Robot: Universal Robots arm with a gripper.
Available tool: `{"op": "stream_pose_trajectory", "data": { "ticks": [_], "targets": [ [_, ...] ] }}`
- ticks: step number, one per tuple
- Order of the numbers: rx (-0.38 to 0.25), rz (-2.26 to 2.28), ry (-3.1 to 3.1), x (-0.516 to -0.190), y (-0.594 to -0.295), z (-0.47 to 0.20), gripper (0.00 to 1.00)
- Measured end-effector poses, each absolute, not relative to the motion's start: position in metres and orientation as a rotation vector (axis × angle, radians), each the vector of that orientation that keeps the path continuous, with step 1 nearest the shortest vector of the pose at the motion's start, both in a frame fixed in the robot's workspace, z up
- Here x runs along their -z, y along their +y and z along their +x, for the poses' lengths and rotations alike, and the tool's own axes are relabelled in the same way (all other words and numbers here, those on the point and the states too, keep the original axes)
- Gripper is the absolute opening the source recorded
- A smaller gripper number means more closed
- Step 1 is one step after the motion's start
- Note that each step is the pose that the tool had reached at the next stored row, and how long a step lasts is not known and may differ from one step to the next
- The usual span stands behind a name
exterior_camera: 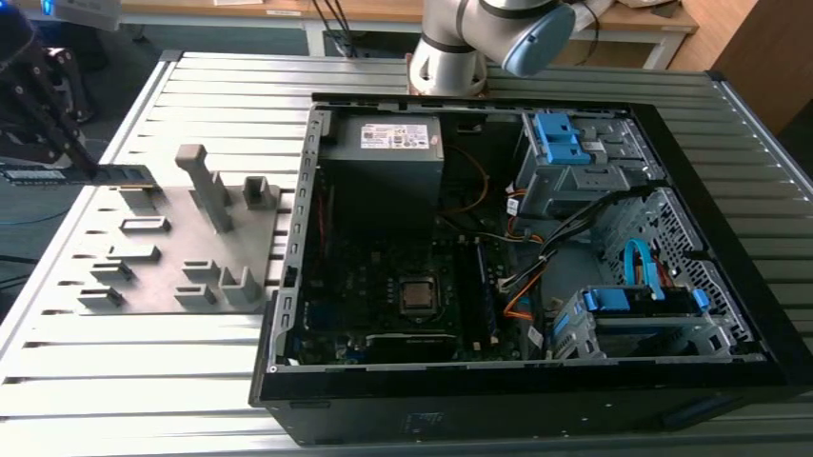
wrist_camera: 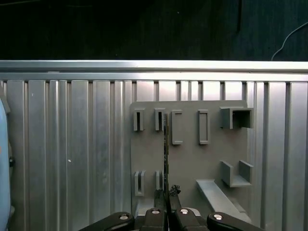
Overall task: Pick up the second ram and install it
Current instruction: 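Pick up the second ram and move it above second insertion slot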
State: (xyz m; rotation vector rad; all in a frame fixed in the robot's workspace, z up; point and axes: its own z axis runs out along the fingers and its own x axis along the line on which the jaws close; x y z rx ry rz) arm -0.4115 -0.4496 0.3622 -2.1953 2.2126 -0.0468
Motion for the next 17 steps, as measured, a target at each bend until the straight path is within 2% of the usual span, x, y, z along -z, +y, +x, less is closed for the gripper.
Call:
{"op": "stream_pose_trajectory", "data": {
  "ticks": [5,17],
  "targets": [
    [0.047,-2.195,2.212,-0.374,-0.450,-0.412,0.14],
    [0.044,-2.194,2.211,-0.374,-0.450,-0.389,0.14]
  ]
}}
